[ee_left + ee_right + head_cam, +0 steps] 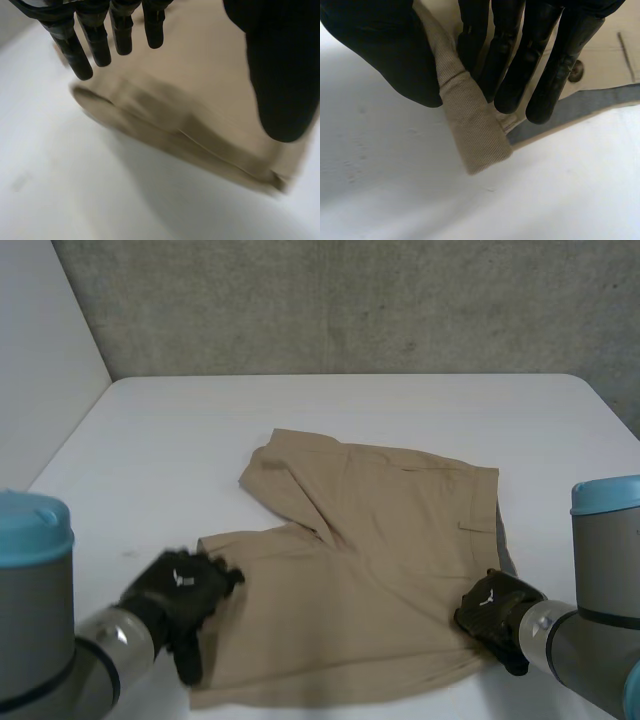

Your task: Fold the shorts.

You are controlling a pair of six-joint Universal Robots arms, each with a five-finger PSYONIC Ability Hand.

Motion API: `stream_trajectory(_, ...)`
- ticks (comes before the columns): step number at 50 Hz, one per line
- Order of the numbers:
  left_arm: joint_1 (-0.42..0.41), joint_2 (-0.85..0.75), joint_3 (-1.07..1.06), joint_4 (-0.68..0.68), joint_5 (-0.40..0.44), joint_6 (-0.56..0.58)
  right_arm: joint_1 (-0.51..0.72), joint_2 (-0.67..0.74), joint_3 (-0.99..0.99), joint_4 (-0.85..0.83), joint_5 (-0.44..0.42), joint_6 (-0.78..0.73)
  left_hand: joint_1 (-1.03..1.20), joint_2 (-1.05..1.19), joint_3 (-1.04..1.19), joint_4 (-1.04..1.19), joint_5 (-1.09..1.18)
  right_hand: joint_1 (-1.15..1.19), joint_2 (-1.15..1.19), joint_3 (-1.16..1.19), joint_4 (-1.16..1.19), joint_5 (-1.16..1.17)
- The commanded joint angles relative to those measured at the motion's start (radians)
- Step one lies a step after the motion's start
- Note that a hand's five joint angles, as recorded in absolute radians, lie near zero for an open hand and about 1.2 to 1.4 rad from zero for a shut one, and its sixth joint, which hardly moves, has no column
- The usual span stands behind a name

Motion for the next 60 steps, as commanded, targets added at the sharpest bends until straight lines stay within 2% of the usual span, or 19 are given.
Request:
stream_trajectory(1,0.026,-0.032,0.184,0.179,0.002,0.057,-0.005,-0.004,0.014,-0.124,0.001,0.032,-0.229,-0.323,-0.331,-0.320,-0.318,0.414,0.216,0.210,0.204,0.226)
stream_trajectory(7,0.021,-0.225,0.368,0.351,0.051,0.057,-0.005,-0.003,0.018,-0.141,-0.001,0.049,-0.124,-0.217,-0.225,-0.215,-0.212,0.414,0.216,0.210,0.204,0.226)
stream_trajectory(12,0.019,-0.421,0.564,0.348,0.106,0.054,-0.005,-0.003,0.024,-0.155,-0.002,0.061,0.003,-0.091,-0.099,-0.088,-0.086,0.414,0.216,0.210,0.204,0.226)
stream_trajectory(17,0.026,-0.616,0.794,0.276,0.114,0.054,-0.005,-0.003,0.027,-0.177,-0.001,0.070,0.079,-0.015,-0.022,-0.012,-0.009,0.414,0.216,0.210,0.204,0.226)
stream_trajectory(21,0.029,-0.774,0.989,0.149,0.135,0.055,-0.008,-0.003,0.030,-0.183,-0.002,0.072,0.117,0.023,0.016,0.026,0.029,0.414,0.216,0.210,0.204,0.226)
stream_trajectory(24,0.036,-0.837,1.064,0.080,0.165,0.054,-0.008,-0.001,0.030,-0.189,-0.001,0.072,0.152,0.058,0.051,0.061,0.064,0.414,0.216,0.210,0.204,0.226)
stream_trajectory(28,0.047,-0.883,1.114,0.053,0.171,0.054,-0.008,-0.001,0.032,-0.198,-0.001,0.072,0.211,0.117,0.109,0.120,0.122,0.414,0.216,0.210,0.204,0.226)
stream_trajectory(32,0.049,-0.906,1.135,0.055,0.169,0.054,-0.008,-0.001,0.032,-0.206,-0.001,0.072,0.548,0.454,0.446,0.457,0.459,0.414,0.216,0.210,0.204,0.226)
stream_trajectory(33,0.049,-0.911,1.140,0.055,0.166,0.055,-0.008,-0.001,0.030,-0.207,-0.001,0.072,0.851,0.757,0.750,0.760,0.763,0.414,0.216,0.210,0.204,0.226)
stream_trajectory(35,0.050,-0.913,1.140,0.055,0.156,0.054,-0.008,-0.001,0.030,-0.210,0.001,0.072,0.971,0.877,0.870,0.880,0.883,0.414,0.216,0.210,0.204,0.226)
stream_trajectory(40,0.050,-0.902,1.091,0.047,0.047,0.054,-0.008,-0.001,0.030,-0.213,0.001,0.072,0.971,0.877,0.870,0.880,0.883,0.414,0.216,0.210,0.204,0.226)
stream_trajectory(44,0.058,-0.836,0.981,0.052,-0.004,0.052,-0.007,-0.001,0.030,-0.213,0.001,0.072,0.971,0.877,0.870,0.880,0.883,0.414,0.216,0.210,0.204,0.226)
stream_trajectory(50,0.090,-0.690,0.775,0.131,-0.010,0.052,-0.002,-0.001,0.032,-0.213,0.001,0.072,0.971,0.877,0.870,0.880,0.883,0.414,0.216,0.210,0.204,0.226)
stream_trajectory(57,0.090,-0.624,0.666,0.202,-0.010,0.052,0.001,-0.001,0.034,-0.215,0.001,0.073,0.971,0.877,0.870,0.880,0.883,0.414,0.216,0.210,0.204,0.226)
stream_trajectory(60,0.087,-0.618,0.657,0.202,-0.016,0.054,0.001,-0.001,0.034,-0.215,0.002,0.073,0.694,0.600,0.592,0.603,0.605,0.414,0.216,0.210,0.204,0.226)
